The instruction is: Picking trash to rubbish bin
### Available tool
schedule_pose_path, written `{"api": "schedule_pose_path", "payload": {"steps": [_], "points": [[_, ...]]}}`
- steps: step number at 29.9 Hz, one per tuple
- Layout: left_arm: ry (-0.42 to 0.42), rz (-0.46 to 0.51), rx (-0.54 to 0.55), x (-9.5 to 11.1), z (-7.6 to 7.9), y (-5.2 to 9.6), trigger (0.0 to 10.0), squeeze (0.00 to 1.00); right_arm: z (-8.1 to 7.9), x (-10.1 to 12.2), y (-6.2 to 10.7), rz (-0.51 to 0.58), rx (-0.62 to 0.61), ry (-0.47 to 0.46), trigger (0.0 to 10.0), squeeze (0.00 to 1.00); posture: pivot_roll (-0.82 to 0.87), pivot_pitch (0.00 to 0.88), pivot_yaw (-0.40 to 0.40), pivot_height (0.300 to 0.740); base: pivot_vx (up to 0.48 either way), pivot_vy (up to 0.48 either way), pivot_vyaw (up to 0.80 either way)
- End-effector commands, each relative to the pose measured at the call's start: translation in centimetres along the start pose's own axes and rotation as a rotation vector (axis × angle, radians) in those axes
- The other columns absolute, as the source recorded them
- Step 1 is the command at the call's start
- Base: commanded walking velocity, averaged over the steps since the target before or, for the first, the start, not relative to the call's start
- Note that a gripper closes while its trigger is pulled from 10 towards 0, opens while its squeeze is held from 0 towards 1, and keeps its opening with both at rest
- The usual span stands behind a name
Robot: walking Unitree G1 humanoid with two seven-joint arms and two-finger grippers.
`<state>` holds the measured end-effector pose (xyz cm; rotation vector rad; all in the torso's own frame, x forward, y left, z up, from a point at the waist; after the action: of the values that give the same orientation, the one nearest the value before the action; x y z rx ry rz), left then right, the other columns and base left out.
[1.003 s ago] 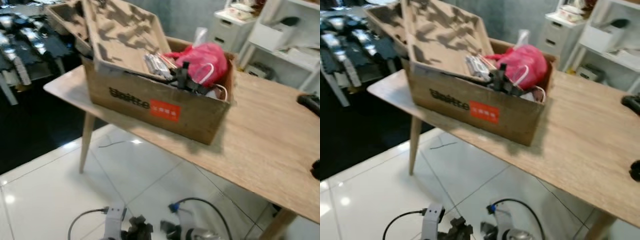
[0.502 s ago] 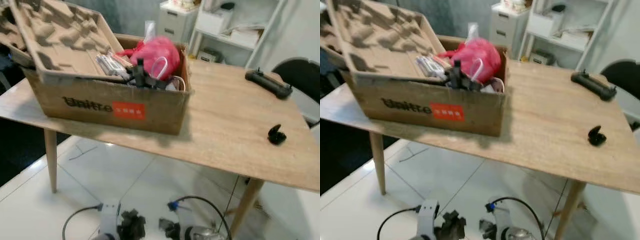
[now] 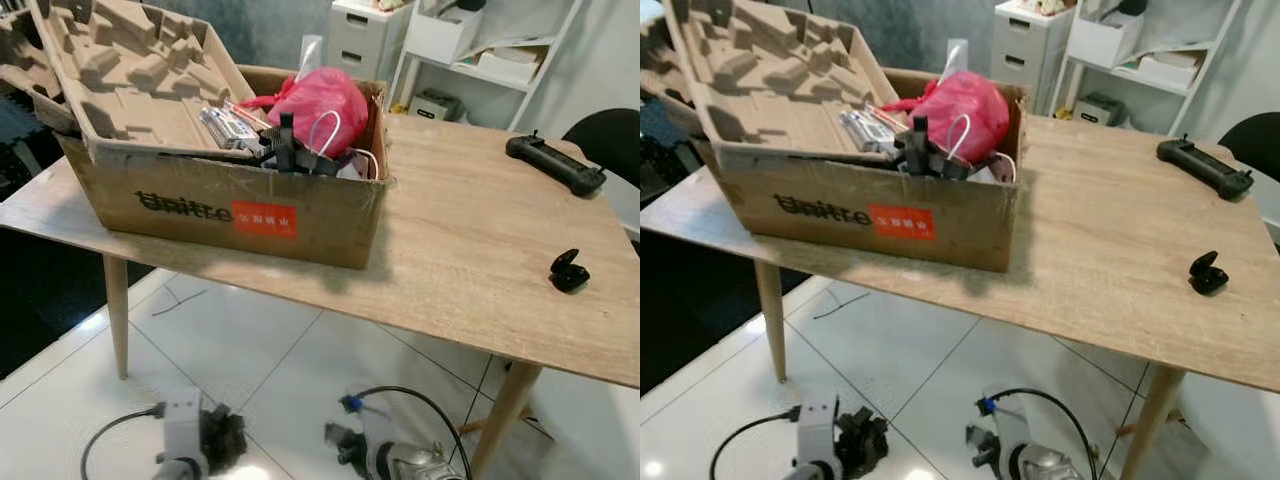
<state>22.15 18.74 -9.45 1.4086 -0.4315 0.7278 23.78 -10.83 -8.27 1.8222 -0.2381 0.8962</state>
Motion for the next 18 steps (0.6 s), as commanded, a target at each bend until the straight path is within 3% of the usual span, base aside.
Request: {"api": "schedule_pose_path", "payload": {"steps": [1, 6, 7, 8, 10, 13, 18], "points": [[0.022, 0.045, 0.067, 1.1, -1.8, 0.1, 10.0, 0.0, 0.2, 0.1, 0.2, 0.022, 0.011, -0.008, 10.0, 0.0, 0.06, 0.09, -0.009, 0.74, 0.0, 0.0, 0.0], [0.083, 0.101, 0.093, 2.4, -3.1, 0.2, 10.0, 0.0, 0.4, 1.3, 0.3, 0.091, 0.048, -0.056, 10.0, 0.0, 0.06, 0.092, -0.008, 0.74, 0.0, 0.0, 0.0], [0.164, 0.141, 0.063, 3.3, -3.3, 0.3, 10.0, 0.0, 0.1, 2.6, 0.4, 0.167, 0.123, -0.123, 10.0, 0.0, 0.06, 0.092, -0.007, 0.74, 0.0, 0.0, 0.0], [0.164, 0.141, 0.063, 3.3, -3.3, 0.3, 10.0, 0.0, 0.1, 2.6, 0.4, 0.167, 0.123, -0.123, 10.0, 0.0, 0.06, 0.092, -0.007, 0.74, 0.0, 0.0, 0.0], [0.197, 0.176, 0.002, 4.1, -3.1, 0.3, 10.0, 0.0, -0.5, 4.3, 0.7, 0.253, 0.247, -0.172, 10.0, 0.0, 0.05, 0.093, -0.006, 0.74, 0.0, 0.0, 0.0], [0.242, 0.217, -0.031, 5.0, -3.5, 0.4, 10.0, 0.0, -1.6, 6.1, 1.0, 0.326, 0.392, -0.163, 10.0, 0.0, 0.05, 0.092, -0.005, 0.74, 0.0, 0.0, 0.0], [0.276, 0.254, -0.011, 5.8, -4.8, 0.7, 10.0, 0.0, -3.3, 6.7, 1.3, 0.326, 0.545, -0.09, 10.0, 0.0, 0.05, 0.089, -0.008, 0.74, 0.0, 0.0, 0.0]]}}
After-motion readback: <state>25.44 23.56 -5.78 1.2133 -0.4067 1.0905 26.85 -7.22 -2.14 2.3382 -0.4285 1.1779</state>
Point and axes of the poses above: a point about 5 cm out from each wrist's last joint towards the gripper, its own y axis pointing back from the gripper into the wrist, its own x axis along the axis of the wrist's last joint, z = x × y, the point moved 3 cm from there along -y, pointing out of the wrist towards the gripper, and after that the axes turned 2 degrees about y, right-handed, at the moved point
